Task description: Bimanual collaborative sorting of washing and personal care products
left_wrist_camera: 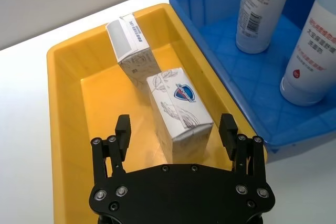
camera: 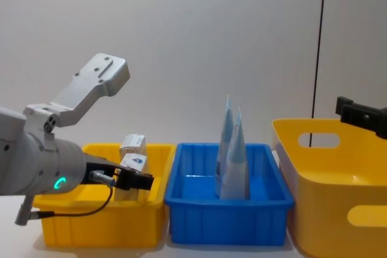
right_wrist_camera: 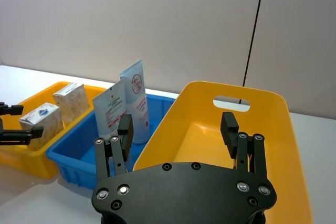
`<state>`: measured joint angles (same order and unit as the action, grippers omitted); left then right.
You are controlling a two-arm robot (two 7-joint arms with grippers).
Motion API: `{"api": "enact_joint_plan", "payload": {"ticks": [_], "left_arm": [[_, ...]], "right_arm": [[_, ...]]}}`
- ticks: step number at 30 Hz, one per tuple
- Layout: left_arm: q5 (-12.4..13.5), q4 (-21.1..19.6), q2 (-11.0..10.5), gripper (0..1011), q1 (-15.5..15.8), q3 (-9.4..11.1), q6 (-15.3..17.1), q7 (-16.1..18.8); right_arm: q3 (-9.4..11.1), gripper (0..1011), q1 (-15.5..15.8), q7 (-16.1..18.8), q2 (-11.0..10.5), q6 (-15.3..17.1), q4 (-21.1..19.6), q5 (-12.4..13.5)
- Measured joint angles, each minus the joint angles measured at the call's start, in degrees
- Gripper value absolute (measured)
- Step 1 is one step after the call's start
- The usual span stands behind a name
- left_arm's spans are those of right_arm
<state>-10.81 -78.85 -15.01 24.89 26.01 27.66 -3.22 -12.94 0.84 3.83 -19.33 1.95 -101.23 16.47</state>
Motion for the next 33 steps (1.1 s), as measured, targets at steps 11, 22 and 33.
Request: {"api": "enact_joint_plan", "payload": {"ticks": [11,22,33], "left_arm": [[-0.2,4.29,1.86,1001,2.56,-0.44,-0.05,-0.94],[-0.22,6.8,2.94,972,3.8,-0.76,-0.59,-1.68],[-0.2,7.74,3.31,673,4.26,-0.86,-0.82,-1.95]], "right_arm": [[0.0,1002,0.0,0.0,0.0,0.0,0.0,0.0],[0.0,1002,0.0,0.0,0.0,0.0,0.0,0.0],[0.0,1002,0.0,0.0,0.0,0.0,0.0,0.0]]}}
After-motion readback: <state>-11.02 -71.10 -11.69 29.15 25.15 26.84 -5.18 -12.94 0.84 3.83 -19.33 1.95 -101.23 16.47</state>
